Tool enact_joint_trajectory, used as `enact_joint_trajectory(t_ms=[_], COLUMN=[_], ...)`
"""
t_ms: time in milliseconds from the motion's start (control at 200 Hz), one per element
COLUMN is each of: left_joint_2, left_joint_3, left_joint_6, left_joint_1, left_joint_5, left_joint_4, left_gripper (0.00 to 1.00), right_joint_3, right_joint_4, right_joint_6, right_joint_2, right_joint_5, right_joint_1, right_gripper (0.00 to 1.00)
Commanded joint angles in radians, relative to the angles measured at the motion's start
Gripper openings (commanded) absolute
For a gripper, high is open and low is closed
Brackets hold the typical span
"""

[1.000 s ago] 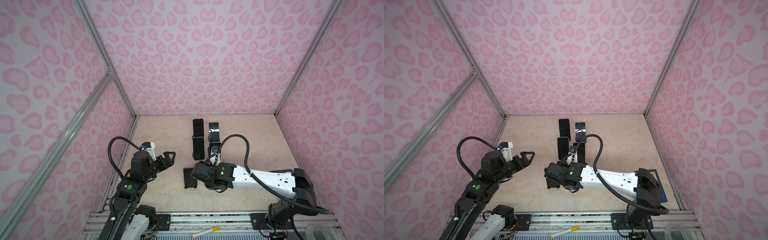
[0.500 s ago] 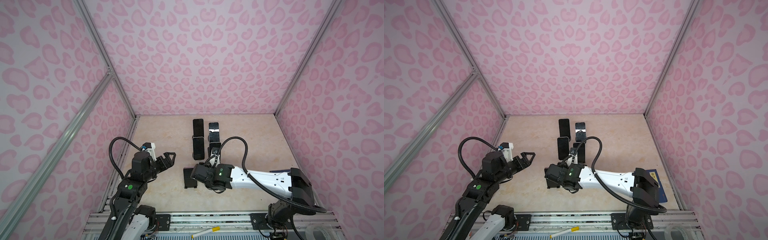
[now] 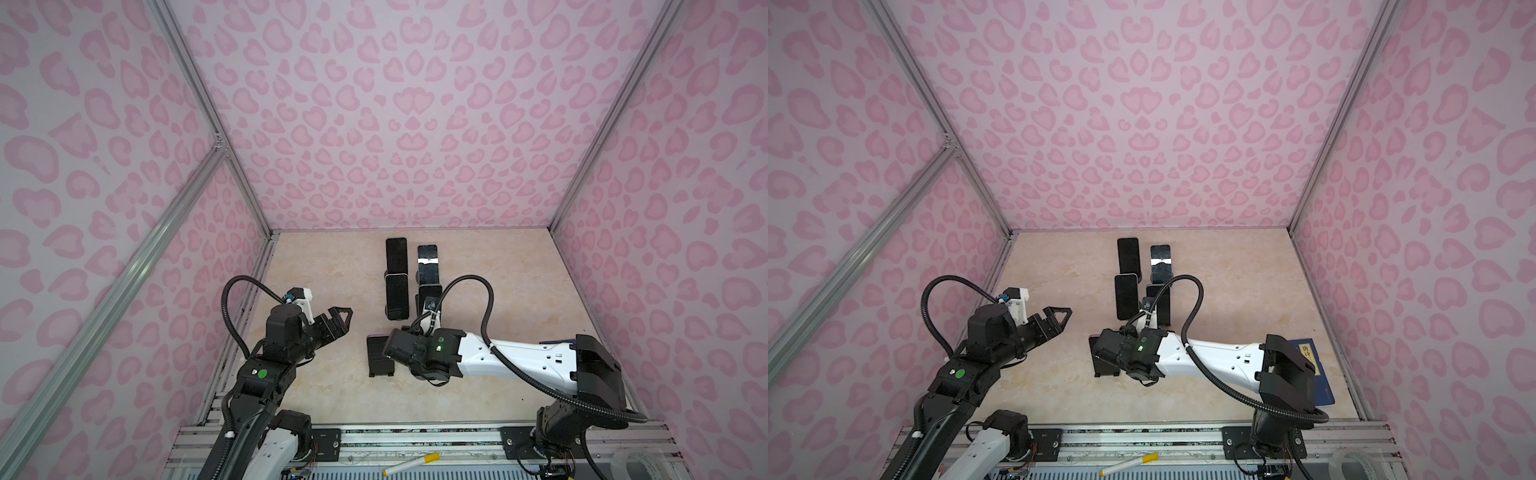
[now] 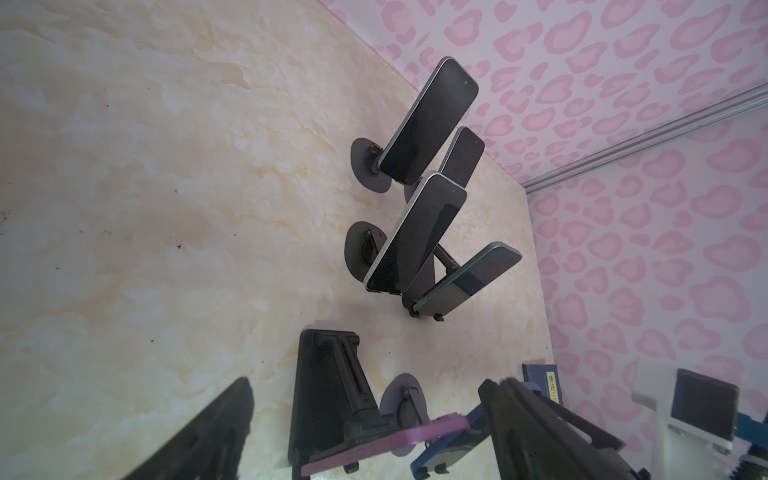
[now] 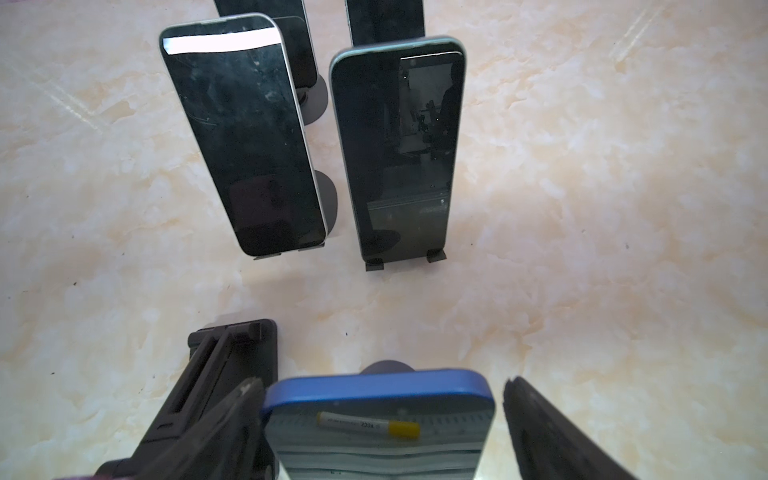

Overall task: Remove the phone from the phone stand
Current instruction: 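Close the right gripper on the top edge of the blue-cased phone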

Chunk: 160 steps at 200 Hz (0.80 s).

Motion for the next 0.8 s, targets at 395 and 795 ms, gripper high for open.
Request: enact_joint_trajectory(t_ms=[395, 795], left_joint_2=[0.001, 0.004], left_joint_3=[-0.010, -0.014], left_joint_6=[0.005, 0.002], left_joint_1=[0.001, 0.001], left_joint_5=[-0.001, -0.004], left_joint_4=[0.012, 0.012], left_gripper=[0.94, 0.94], right_joint_3=[-0.034, -0.075], right_joint_4=[0.043, 0.081], right_joint_6=[0.016, 0.028], right_joint_2=[0.018, 0.000], right_joint_5=[0.005, 0.007], right_joint_1=[-0.001, 0.000], right_gripper=[0.89, 0.82])
